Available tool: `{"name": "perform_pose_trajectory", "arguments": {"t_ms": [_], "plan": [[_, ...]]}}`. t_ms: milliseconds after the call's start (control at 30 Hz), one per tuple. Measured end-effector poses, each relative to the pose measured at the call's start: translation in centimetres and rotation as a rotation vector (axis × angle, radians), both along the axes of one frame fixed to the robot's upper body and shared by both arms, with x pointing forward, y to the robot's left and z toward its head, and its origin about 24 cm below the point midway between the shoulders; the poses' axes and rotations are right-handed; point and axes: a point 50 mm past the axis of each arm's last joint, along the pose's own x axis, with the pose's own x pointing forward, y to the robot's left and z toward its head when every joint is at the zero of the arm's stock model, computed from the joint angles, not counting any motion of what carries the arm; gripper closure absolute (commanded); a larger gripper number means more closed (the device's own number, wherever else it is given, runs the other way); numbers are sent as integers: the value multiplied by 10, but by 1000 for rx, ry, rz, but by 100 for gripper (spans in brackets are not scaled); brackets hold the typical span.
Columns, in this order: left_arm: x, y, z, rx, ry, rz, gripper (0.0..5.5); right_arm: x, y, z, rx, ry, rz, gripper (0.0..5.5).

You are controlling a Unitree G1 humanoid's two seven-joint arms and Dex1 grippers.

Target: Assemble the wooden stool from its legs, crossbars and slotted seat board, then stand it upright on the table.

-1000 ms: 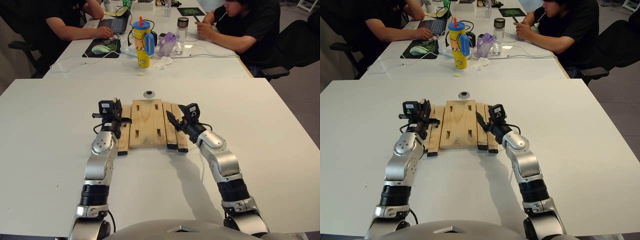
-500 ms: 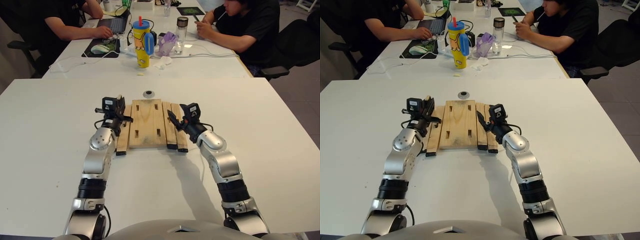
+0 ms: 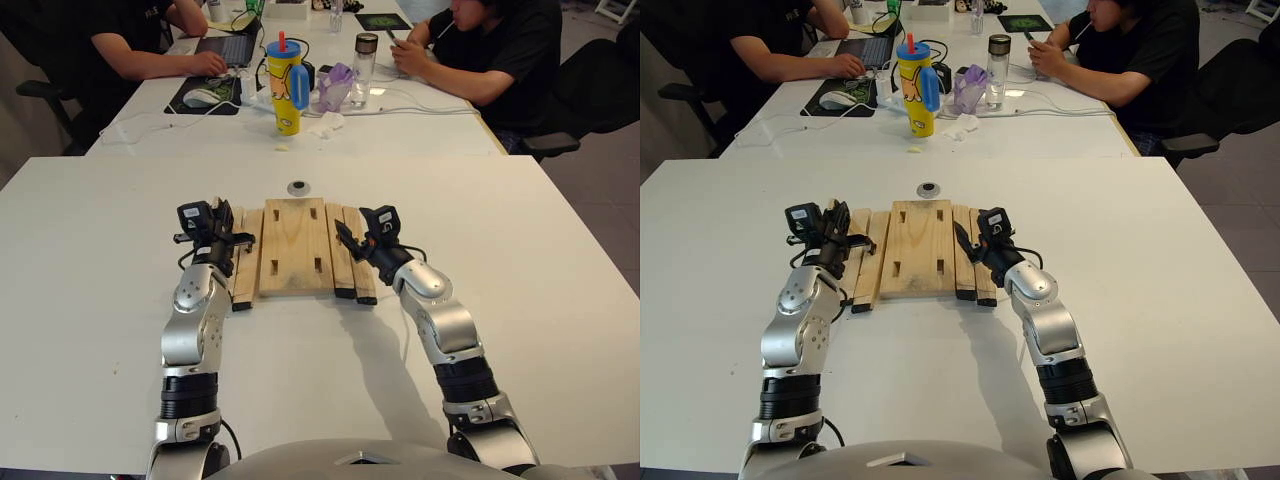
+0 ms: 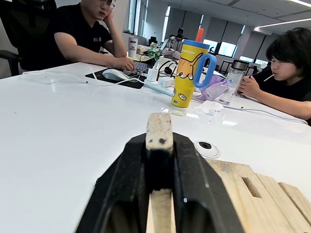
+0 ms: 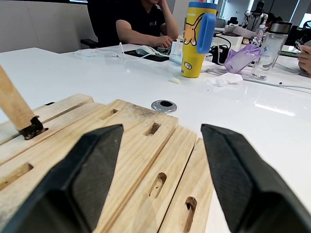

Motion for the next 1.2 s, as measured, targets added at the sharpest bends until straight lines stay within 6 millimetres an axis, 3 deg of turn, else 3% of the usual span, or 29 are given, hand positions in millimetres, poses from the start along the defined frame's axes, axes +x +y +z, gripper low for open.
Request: {"name": "perform_pose_trajectory", "arguments": {"t_ms": [367, 867, 1200], "plan": [[4, -5, 4, 34, 46, -28, 507, 0, 4, -1, -15, -5, -26, 254], [-17, 12, 4, 30, 56, 54, 507, -14, 3, -8, -22, 20, -94, 254], [-11, 18, 3, 39, 70, 70, 507, -14, 6, -6, -8, 25, -115, 254]]}}
